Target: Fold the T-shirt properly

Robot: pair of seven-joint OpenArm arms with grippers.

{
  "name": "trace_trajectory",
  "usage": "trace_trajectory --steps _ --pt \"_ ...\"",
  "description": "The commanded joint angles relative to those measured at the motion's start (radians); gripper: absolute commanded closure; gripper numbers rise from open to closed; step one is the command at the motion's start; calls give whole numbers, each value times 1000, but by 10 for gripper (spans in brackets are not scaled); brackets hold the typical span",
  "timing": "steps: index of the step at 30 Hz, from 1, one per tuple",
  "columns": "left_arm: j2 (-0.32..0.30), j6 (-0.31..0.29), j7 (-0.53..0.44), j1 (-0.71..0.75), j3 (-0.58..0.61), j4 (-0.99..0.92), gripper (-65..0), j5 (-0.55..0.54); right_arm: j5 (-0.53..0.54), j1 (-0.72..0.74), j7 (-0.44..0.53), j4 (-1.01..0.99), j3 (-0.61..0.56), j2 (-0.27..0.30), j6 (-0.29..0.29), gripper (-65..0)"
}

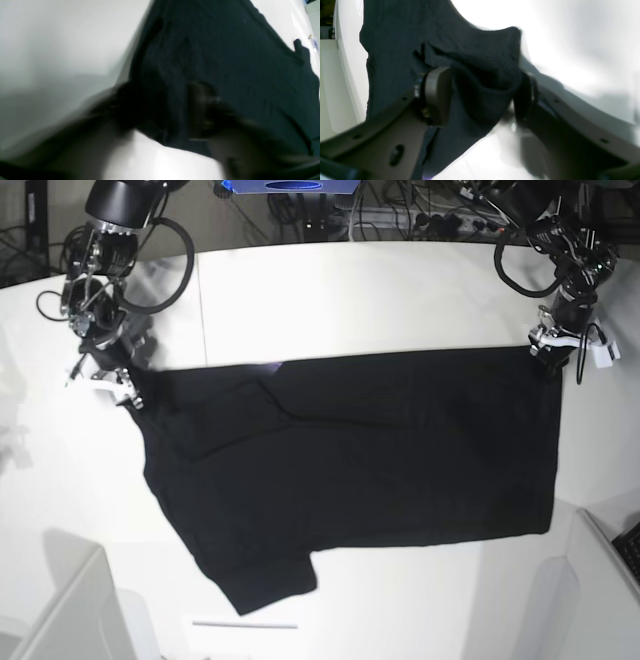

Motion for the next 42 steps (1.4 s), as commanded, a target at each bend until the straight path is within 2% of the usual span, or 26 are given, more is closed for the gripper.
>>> trace_trajectory --steps 1,4,6,7,11,22,42 --pt "-4 7 25 3 2 6 -160 13 -35 -9 -58 -18 -1 0 -48 -276" --pt "-4 8 26 2 2 6 0 13 -35 -7 -58 -18 -1 0 -48 -125" --pt "-5 8 28 2 2 9 0 13 -34 -7 -60 -18 -1 0 -47 -27" --pt "-16 8 28 2 3 10 0 13 -34 -7 -60 -18 -1 0 -47 0" --pt "-62 8 28 17 77 14 0 13 -28 -10 -61 -18 0 0 -47 0" --pt "-110 5 28 128 133 61 0 8 -28 -83 -64 61 2 14 -47 0" --pt "-105 4 28 365 146 290 0 7 -26 -369 -61 326 3 6 -47 0"
